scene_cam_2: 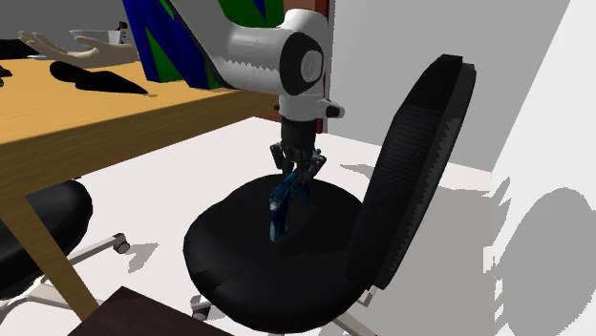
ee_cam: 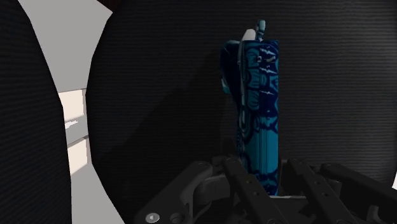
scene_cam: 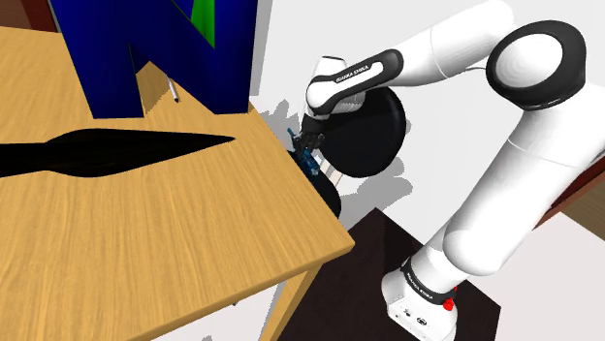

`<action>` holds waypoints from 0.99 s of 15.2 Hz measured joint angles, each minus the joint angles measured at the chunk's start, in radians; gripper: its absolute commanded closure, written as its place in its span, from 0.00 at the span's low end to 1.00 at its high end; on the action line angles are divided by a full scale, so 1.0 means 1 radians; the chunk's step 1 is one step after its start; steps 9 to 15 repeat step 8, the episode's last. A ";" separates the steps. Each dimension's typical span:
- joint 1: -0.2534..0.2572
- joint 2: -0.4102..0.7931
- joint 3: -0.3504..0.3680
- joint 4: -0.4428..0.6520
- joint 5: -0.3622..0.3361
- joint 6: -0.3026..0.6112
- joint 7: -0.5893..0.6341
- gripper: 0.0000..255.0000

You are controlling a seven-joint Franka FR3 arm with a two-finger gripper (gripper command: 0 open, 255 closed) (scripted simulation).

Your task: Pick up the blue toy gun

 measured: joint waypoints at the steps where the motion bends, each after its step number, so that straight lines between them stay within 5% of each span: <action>1: 0.000 -0.007 0.000 0.003 -0.001 -0.010 0.001 1.00; 15: 0.001 -0.058 -0.001 0.033 -0.007 -0.091 0.009 1.00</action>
